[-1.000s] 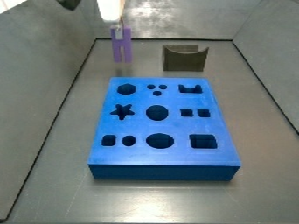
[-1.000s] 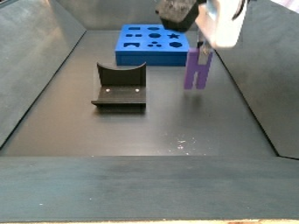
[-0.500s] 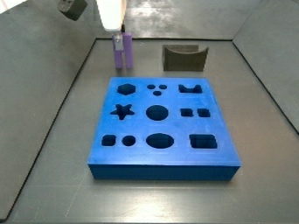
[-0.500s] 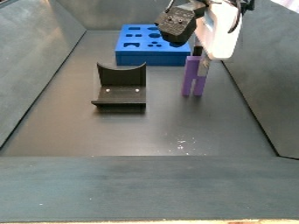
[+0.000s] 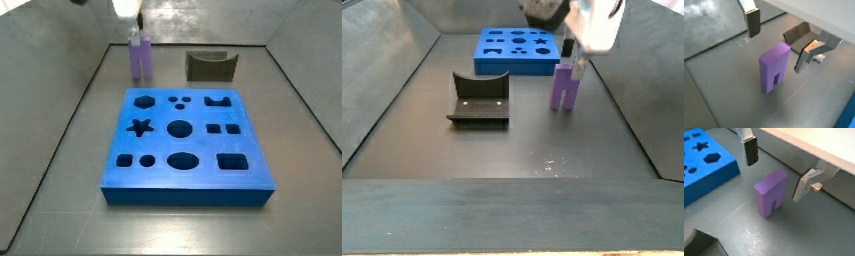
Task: Pick up the double-square object. Rotate the double-square object. Move to above the board. Insert the double-square object.
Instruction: Rotate the double-square object.
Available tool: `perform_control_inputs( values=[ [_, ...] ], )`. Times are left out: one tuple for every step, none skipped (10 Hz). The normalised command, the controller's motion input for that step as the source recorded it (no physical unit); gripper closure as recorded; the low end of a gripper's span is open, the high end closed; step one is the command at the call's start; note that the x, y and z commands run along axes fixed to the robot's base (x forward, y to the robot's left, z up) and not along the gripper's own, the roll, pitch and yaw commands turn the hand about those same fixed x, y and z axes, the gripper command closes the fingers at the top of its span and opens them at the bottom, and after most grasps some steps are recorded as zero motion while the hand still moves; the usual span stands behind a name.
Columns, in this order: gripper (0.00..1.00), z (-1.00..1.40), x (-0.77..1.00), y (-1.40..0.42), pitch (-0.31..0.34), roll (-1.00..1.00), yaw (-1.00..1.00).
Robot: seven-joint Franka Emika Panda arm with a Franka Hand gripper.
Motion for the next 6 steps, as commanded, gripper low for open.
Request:
perform_control_inputs(
  values=[
    [0.00, 0.35, -0.02, -0.01, 0.045, -0.05, 0.01],
    [0.00, 0.24, -0.02, -0.01, 0.045, -0.05, 0.01],
    [0.00, 0.00, 0.00, 0.00, 0.000, 0.00, 1.00],
    [0.00, -0.04, 0.01, 0.00, 0.000, 0.00, 1.00],
    [0.00, -0.04, 0.01, 0.00, -0.001, 0.00, 1.00],
    [0.00, -0.03, 0.02, 0.00, -0.002, 0.00, 1.00]
  ],
)
